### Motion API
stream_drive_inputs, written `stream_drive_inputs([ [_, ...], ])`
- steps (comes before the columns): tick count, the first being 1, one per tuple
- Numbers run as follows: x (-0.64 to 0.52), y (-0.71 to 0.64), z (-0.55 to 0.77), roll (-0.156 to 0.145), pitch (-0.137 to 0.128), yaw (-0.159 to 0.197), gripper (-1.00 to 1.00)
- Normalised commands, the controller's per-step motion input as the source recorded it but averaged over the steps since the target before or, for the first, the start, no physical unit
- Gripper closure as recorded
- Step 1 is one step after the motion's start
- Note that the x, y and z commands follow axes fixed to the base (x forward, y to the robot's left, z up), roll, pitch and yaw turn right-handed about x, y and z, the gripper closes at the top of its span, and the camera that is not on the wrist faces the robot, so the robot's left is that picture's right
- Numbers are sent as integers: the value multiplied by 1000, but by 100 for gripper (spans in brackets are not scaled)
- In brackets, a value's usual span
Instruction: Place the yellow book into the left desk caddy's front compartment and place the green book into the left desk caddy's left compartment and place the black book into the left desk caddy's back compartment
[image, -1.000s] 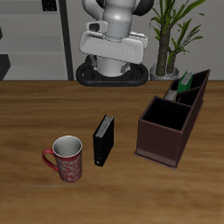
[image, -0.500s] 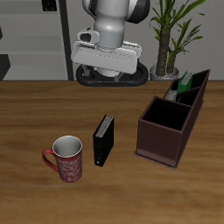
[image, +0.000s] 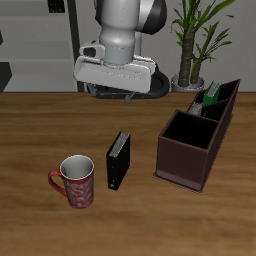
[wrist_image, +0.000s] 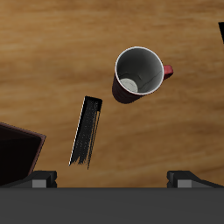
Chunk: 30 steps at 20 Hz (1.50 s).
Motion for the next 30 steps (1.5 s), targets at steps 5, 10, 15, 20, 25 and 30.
stream_drive_inputs([
  [5, 111, 52, -218, 17, 11, -7, -100],
  [10, 98, 39, -176, -14, 6, -15, -100],
  [15, 94, 91, -178, 5, 8, -18, -100],
  [20, 112, 49, -150, 7, 4, -24, -100],
  [25, 93, 24, -148, 8, 9, -13, -100],
  [30, 50, 16, -131, 5, 9, -23, -100],
])
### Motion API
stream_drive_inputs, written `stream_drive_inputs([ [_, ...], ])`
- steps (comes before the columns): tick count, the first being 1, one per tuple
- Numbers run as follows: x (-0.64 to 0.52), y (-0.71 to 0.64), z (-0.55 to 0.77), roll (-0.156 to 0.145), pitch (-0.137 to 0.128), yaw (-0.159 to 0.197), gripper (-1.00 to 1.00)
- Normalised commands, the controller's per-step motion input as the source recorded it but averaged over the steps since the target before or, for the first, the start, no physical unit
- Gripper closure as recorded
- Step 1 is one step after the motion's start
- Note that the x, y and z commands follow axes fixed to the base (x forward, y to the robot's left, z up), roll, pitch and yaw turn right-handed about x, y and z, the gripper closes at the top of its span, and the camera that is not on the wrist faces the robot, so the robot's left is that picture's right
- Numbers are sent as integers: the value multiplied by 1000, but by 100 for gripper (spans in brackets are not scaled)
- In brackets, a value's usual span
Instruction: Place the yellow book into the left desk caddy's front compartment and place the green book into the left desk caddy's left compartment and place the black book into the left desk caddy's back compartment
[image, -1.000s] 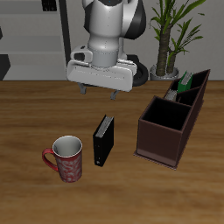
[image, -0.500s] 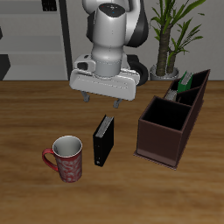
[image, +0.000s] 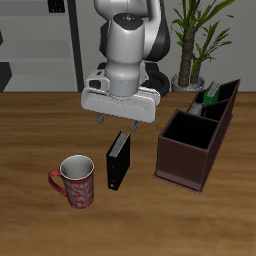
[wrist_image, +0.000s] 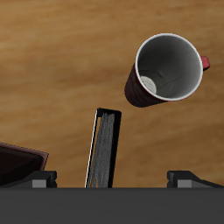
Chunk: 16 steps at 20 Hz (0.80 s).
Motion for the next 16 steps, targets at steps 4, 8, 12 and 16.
stream_drive_inputs([
  [4, 64, 6, -143, 8, 12, -6, -100],
  [8, 71, -12, -172, -7, 19, -31, -100],
  [12, 38, 48, -160, 12, 16, 3, -100],
  [16, 20, -33, -81, -8, 12, -22, -100],
])
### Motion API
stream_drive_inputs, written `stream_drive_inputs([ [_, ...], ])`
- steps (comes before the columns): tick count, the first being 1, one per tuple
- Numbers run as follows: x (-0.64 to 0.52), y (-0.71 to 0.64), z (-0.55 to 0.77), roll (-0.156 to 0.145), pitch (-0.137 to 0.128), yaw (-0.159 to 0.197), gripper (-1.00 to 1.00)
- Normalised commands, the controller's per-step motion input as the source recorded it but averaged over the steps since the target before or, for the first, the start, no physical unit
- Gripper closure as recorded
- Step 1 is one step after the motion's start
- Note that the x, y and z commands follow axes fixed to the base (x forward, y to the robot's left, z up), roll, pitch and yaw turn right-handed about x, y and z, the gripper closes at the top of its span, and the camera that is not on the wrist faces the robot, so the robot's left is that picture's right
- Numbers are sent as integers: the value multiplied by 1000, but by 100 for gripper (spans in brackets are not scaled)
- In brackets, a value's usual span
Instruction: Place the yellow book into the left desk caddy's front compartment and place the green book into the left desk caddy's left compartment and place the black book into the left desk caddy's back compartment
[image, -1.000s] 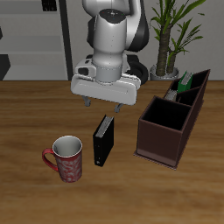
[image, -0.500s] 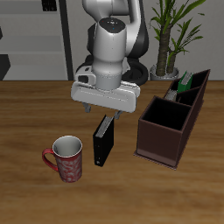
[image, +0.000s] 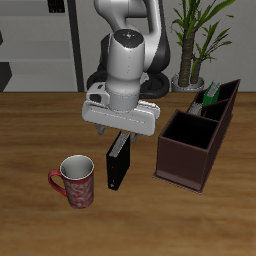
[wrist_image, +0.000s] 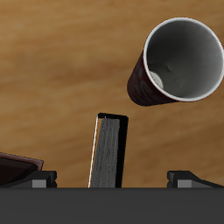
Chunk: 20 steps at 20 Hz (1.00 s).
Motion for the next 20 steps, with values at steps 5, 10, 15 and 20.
stream_drive_inputs([
  [5, 22, -68, -123, -9, 16, -21, -100],
  [10, 3, 2, -93, 8, 14, -13, -100],
  [15, 4, -64, -74, -7, 8, -15, -100],
  [20, 14, -70, -94, -11, 14, -16, -100],
])
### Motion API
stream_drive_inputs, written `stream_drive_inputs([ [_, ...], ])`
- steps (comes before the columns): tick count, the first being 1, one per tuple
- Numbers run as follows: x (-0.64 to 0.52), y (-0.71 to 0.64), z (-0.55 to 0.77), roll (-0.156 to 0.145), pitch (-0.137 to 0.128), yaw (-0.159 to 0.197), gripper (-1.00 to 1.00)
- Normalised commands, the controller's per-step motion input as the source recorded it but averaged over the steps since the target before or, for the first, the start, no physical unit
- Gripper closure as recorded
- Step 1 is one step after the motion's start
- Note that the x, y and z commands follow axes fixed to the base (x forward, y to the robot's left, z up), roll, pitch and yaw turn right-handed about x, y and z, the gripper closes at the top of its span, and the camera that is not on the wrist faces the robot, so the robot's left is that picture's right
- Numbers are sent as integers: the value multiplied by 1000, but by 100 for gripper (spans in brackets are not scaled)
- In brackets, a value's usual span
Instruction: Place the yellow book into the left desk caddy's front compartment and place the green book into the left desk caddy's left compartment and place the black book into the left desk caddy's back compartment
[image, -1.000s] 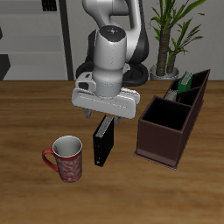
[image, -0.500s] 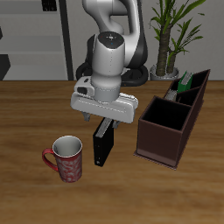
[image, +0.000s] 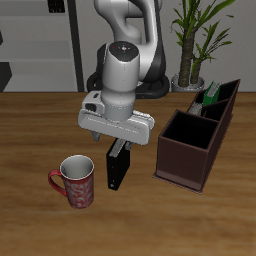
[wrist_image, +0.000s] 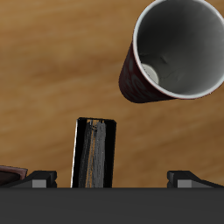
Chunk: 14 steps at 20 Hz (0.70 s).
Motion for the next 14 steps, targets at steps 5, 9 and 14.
stream_drive_inputs([
  [5, 20, -36, -83, -7, 11, -9, -100],
  [9, 30, -24, -121, 5, 13, -16, -100],
  [14, 33, -6, -138, -15, 23, 4, 100],
])
